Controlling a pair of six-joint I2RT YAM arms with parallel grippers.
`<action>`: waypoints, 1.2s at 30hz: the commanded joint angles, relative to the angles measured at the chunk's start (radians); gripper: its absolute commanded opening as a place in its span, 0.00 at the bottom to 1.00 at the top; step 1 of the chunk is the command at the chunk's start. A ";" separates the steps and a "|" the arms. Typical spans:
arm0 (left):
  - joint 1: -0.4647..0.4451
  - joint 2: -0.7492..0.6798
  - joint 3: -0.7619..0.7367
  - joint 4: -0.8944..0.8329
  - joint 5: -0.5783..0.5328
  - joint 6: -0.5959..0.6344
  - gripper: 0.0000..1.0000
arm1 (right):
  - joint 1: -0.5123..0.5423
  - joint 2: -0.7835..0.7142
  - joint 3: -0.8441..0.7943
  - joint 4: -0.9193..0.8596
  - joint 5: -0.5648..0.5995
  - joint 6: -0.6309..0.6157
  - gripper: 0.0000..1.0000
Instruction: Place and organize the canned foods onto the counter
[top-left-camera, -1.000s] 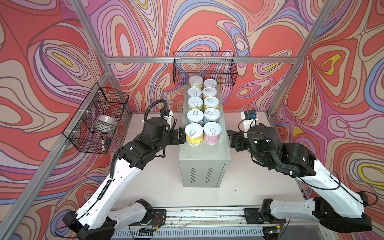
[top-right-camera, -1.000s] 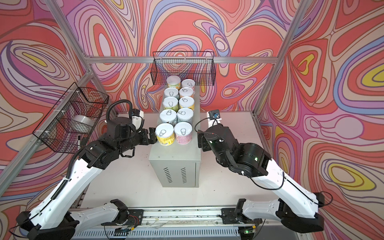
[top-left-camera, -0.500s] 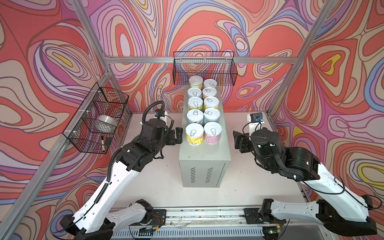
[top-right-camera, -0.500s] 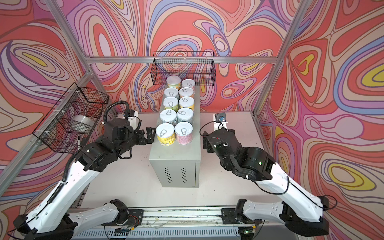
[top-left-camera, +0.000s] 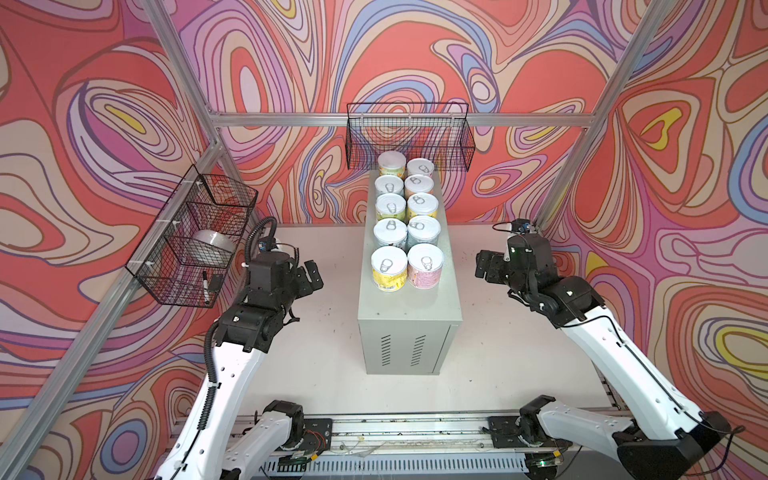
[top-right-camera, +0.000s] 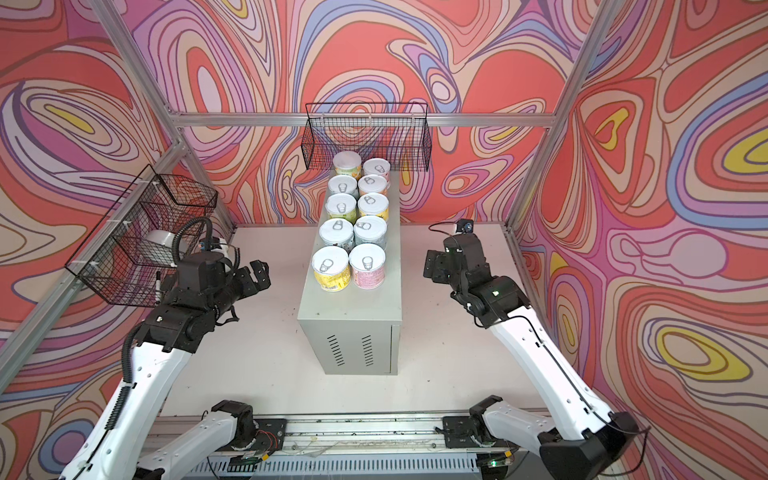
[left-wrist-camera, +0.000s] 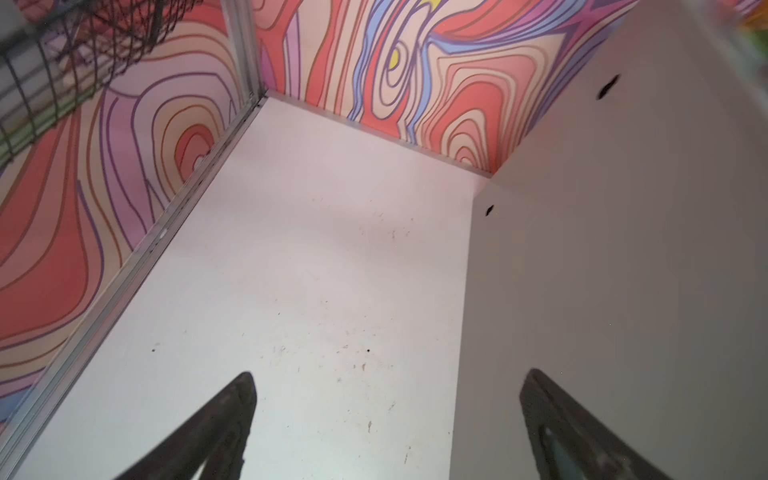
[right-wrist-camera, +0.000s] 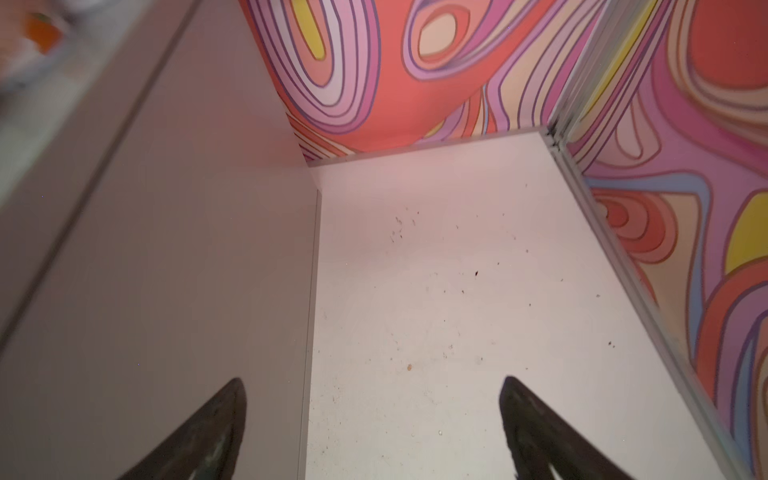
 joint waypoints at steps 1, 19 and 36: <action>0.009 0.001 -0.118 0.169 -0.095 -0.031 1.00 | -0.064 0.017 -0.143 0.239 -0.158 0.021 0.98; -0.073 -0.160 -0.826 0.970 -0.379 0.253 1.00 | -0.124 0.167 -0.626 0.919 0.165 -0.196 0.98; 0.025 0.262 -0.860 1.424 -0.132 0.457 1.00 | -0.316 0.525 -0.845 1.766 -0.021 -0.317 0.98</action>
